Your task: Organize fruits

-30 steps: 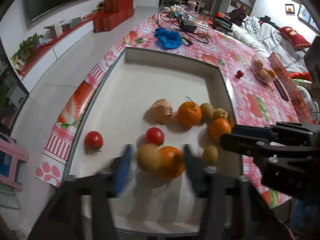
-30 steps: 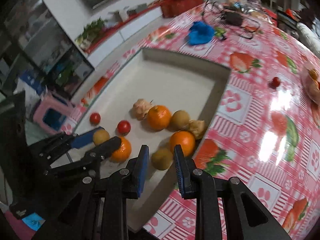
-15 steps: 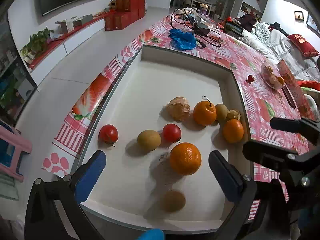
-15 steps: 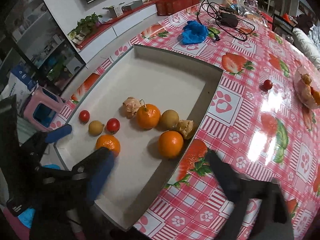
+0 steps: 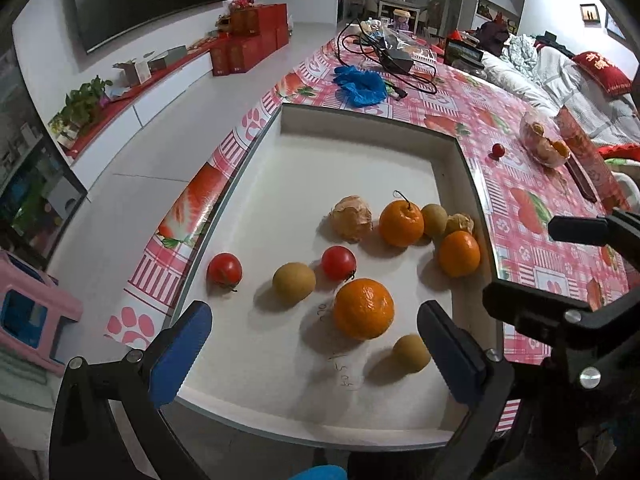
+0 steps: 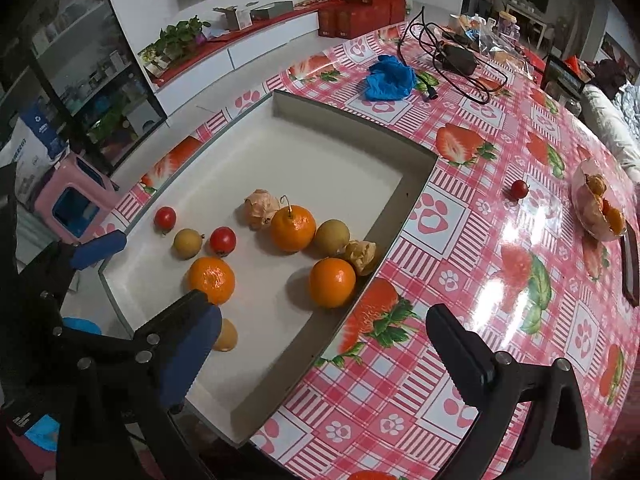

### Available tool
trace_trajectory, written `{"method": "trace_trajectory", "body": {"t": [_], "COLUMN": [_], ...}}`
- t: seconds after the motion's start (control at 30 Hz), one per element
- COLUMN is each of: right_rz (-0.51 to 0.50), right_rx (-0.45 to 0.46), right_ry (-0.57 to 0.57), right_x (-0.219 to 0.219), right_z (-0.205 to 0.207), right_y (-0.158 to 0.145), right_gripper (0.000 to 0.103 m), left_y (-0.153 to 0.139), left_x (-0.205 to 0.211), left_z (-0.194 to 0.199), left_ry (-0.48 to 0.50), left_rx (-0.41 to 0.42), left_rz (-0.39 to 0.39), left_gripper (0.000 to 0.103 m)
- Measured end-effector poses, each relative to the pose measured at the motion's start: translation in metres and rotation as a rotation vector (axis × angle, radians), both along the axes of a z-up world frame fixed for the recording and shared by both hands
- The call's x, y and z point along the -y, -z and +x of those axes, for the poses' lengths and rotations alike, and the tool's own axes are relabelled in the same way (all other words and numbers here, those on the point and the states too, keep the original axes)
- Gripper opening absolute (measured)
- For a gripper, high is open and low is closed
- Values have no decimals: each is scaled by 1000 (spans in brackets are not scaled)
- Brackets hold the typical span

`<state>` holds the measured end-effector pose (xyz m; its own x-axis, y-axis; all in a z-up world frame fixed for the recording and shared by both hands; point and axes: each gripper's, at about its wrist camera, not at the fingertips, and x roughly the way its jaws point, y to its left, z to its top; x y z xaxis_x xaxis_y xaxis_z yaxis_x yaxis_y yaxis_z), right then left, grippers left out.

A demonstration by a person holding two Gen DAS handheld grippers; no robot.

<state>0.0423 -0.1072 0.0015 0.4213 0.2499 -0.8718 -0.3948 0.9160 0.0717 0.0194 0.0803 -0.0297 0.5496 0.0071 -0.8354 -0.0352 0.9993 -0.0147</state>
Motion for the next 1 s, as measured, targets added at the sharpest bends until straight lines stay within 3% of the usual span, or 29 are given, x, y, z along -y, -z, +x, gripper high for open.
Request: {"method": "trace_trajectory", "body": {"t": [1.0], "right_rz": [-34], "right_rx": [3], "right_ry": [-29], "right_x": [-3], "right_z": [-6], "right_y": [1], "right_gripper": [103], "left_y": [4], "left_x": [11], "left_z": [-5], "left_ry": [-3], "left_rx": [-19], "left_rz": [45], "left_gripper": [103]}}
